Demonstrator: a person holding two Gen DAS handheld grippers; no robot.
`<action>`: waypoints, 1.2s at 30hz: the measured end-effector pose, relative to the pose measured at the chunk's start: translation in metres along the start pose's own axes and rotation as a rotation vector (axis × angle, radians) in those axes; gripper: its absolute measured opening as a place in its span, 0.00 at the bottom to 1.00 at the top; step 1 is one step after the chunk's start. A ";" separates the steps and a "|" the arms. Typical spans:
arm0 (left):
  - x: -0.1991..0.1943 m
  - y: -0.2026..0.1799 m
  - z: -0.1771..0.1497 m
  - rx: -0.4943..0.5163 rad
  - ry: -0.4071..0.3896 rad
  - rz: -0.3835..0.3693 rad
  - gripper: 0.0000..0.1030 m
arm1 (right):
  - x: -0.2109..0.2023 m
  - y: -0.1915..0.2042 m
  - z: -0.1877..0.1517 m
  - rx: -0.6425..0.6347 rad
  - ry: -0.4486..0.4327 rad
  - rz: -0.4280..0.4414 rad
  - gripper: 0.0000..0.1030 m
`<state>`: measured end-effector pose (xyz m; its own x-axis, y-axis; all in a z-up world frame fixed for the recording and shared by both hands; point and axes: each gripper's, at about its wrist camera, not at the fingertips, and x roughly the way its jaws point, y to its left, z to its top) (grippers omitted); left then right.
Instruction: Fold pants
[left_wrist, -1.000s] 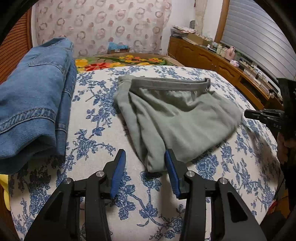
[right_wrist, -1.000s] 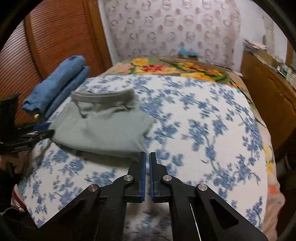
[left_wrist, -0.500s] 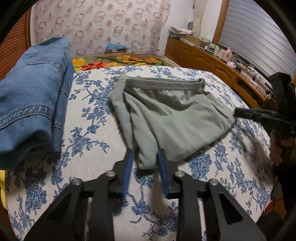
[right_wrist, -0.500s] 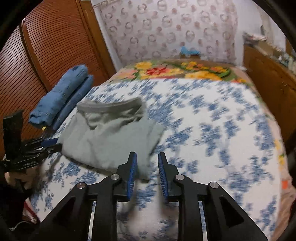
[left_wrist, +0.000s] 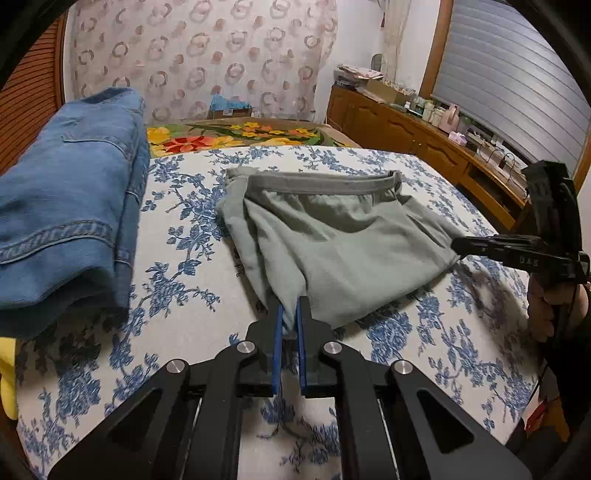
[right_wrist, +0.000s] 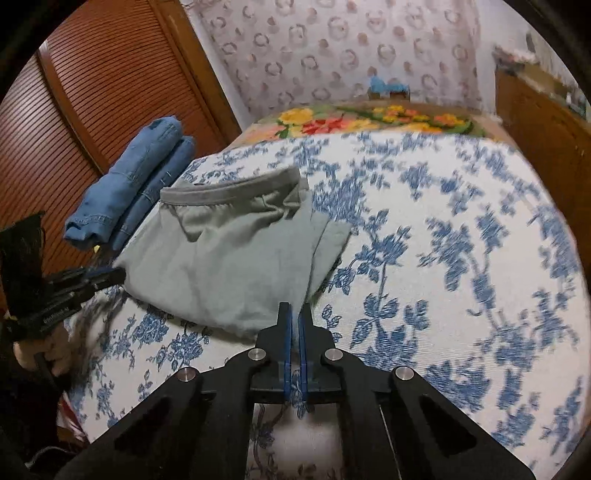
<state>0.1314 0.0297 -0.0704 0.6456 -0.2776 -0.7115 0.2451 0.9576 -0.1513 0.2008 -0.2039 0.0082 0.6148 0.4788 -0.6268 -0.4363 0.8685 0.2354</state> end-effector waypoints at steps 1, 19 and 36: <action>-0.004 -0.001 -0.002 0.004 -0.005 0.002 0.07 | -0.007 0.002 -0.002 -0.005 -0.017 -0.001 0.02; -0.073 -0.029 -0.063 0.018 -0.046 -0.040 0.07 | -0.087 0.034 -0.070 -0.062 -0.051 -0.004 0.02; -0.063 -0.025 -0.072 -0.005 -0.010 -0.006 0.48 | -0.069 0.043 -0.072 -0.052 -0.036 -0.032 0.21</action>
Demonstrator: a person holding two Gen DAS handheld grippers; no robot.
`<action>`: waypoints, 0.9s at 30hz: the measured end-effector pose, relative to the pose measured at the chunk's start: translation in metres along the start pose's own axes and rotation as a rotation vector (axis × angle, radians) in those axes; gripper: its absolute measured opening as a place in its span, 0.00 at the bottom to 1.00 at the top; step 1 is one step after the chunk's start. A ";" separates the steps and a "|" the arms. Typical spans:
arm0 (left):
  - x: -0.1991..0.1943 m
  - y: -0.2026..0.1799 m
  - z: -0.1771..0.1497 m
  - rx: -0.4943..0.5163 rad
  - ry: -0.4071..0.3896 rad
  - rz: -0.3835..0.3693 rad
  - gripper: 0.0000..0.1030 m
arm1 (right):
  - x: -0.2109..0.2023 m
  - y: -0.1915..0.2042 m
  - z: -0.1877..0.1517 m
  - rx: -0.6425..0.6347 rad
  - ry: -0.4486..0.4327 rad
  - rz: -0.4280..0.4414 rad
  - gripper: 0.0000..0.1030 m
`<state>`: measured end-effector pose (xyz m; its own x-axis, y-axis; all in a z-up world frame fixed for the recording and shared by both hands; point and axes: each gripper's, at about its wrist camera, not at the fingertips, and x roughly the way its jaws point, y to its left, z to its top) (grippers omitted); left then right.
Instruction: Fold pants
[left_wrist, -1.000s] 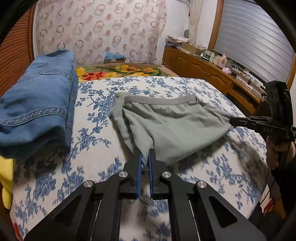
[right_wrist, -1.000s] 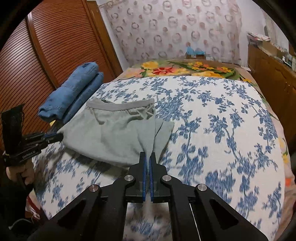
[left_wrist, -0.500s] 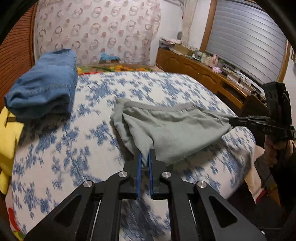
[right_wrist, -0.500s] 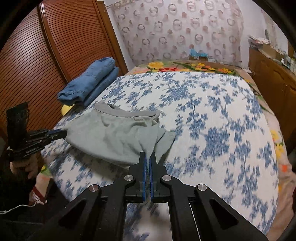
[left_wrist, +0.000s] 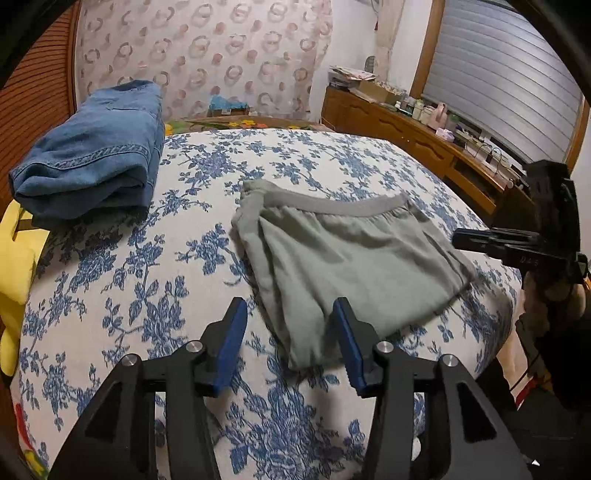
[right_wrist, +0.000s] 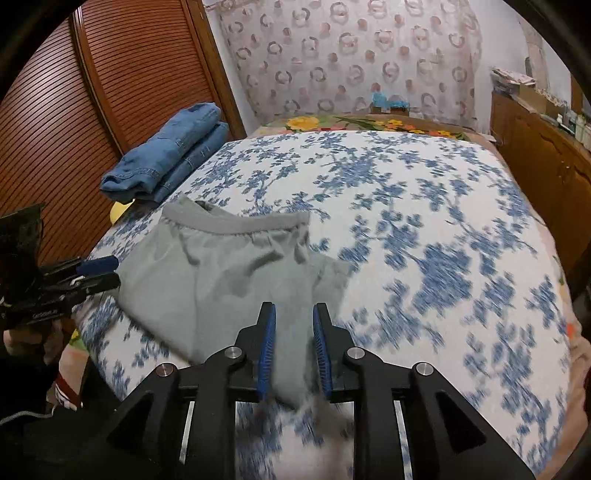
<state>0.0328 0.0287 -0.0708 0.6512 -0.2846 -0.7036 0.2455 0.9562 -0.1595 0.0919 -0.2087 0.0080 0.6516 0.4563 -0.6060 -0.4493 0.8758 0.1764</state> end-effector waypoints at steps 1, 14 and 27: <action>0.001 0.000 0.002 0.003 -0.005 0.008 0.48 | 0.004 0.001 0.003 -0.001 -0.005 0.005 0.21; 0.014 0.005 0.011 0.008 -0.010 0.052 0.48 | 0.041 0.000 0.021 -0.005 0.003 -0.024 0.21; 0.018 0.007 0.011 0.002 -0.004 0.069 0.48 | 0.024 -0.016 0.022 0.019 -0.080 -0.087 0.01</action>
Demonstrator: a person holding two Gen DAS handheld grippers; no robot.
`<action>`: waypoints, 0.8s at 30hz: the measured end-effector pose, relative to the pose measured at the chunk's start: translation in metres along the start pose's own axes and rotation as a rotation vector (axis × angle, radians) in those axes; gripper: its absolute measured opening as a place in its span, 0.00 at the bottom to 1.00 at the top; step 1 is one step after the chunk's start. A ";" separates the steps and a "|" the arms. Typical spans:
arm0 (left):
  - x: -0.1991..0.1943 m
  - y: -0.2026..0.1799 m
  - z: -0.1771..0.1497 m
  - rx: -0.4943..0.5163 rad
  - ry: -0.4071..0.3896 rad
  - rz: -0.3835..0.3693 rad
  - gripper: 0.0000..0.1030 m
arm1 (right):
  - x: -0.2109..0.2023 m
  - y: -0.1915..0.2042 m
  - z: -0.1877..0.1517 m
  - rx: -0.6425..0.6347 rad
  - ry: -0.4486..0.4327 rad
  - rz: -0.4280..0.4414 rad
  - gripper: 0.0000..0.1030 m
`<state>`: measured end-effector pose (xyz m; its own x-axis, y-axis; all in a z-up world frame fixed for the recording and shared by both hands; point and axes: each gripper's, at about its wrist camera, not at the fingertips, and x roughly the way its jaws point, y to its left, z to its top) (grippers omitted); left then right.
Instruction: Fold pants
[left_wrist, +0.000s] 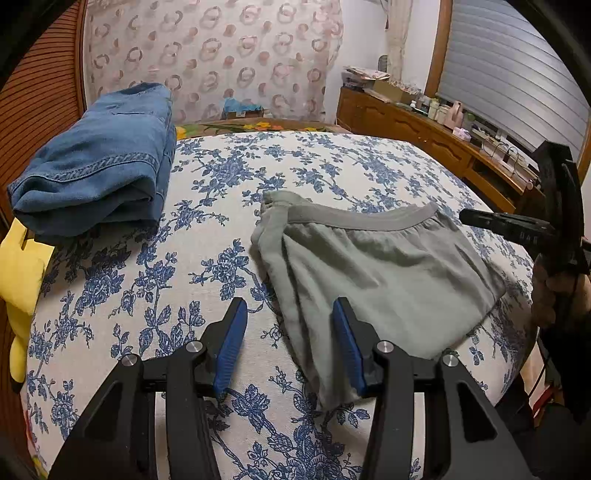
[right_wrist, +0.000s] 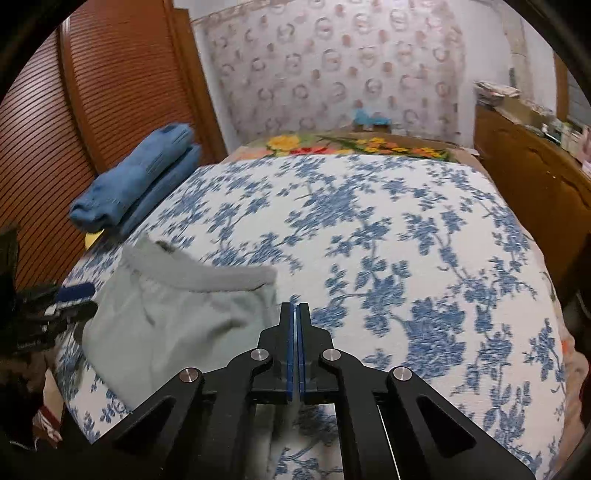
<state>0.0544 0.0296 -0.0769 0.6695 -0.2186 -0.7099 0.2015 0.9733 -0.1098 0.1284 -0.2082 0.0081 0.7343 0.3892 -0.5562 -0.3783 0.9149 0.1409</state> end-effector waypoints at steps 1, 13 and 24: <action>0.000 0.000 0.000 0.000 0.000 0.001 0.48 | 0.000 -0.001 0.000 0.002 0.003 0.000 0.01; 0.006 0.000 0.019 0.012 -0.022 -0.038 0.42 | 0.017 0.008 0.014 -0.014 0.035 0.061 0.22; 0.037 0.001 0.051 0.021 0.008 -0.071 0.33 | 0.051 0.012 0.031 -0.029 0.103 0.048 0.23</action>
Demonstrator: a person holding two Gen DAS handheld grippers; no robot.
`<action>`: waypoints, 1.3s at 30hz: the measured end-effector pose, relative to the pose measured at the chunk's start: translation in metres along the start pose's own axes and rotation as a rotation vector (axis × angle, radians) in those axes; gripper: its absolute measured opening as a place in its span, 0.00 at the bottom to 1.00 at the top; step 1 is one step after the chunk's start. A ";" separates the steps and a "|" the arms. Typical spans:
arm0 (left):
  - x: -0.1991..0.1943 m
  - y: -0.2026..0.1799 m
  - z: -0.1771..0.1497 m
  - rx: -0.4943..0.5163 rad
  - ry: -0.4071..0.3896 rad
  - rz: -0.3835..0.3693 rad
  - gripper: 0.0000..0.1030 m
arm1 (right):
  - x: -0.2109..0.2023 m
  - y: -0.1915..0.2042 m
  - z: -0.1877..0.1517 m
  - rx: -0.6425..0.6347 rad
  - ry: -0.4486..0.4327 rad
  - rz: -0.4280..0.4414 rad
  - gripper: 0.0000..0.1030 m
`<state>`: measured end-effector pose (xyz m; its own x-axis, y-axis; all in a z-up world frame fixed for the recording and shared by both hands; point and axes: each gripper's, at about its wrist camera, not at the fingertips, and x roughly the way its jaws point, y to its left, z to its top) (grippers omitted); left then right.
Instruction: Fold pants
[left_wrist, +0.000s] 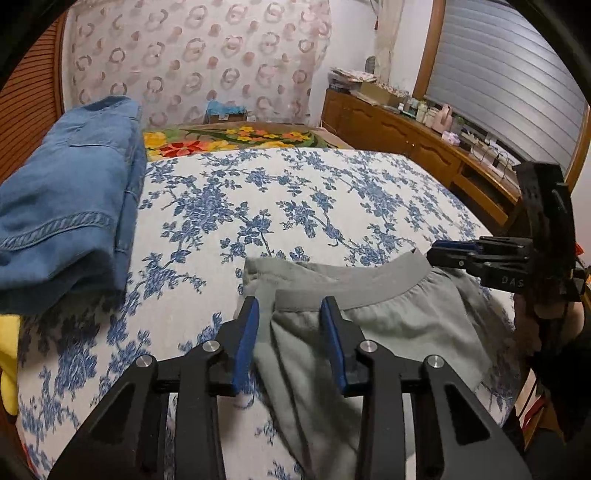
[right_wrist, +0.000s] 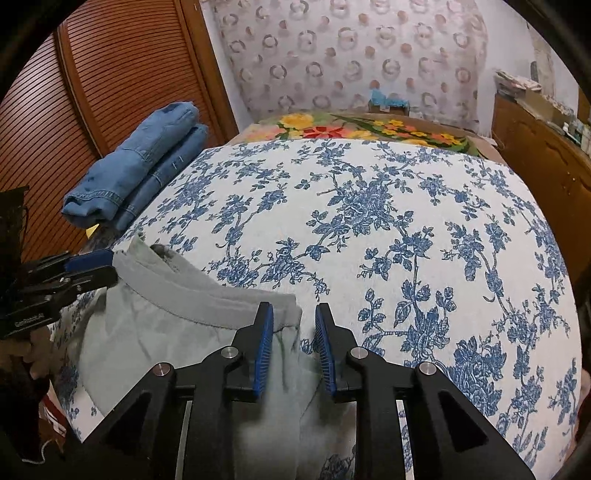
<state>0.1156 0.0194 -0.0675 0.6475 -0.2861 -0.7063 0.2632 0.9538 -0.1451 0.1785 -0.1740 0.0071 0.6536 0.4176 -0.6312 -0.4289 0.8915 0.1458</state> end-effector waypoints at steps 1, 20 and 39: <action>0.002 -0.001 0.001 0.008 0.005 -0.002 0.31 | 0.002 0.000 0.001 0.002 0.002 0.002 0.23; -0.009 -0.017 0.016 0.075 -0.050 -0.011 0.10 | 0.012 -0.007 0.001 -0.008 0.031 0.029 0.23; -0.009 -0.016 0.023 0.078 -0.065 0.002 0.10 | -0.011 -0.002 -0.001 -0.006 -0.111 -0.003 0.06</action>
<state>0.1219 0.0041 -0.0432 0.6921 -0.2922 -0.6600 0.3153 0.9449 -0.0878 0.1717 -0.1802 0.0132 0.7196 0.4320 -0.5436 -0.4304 0.8919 0.1390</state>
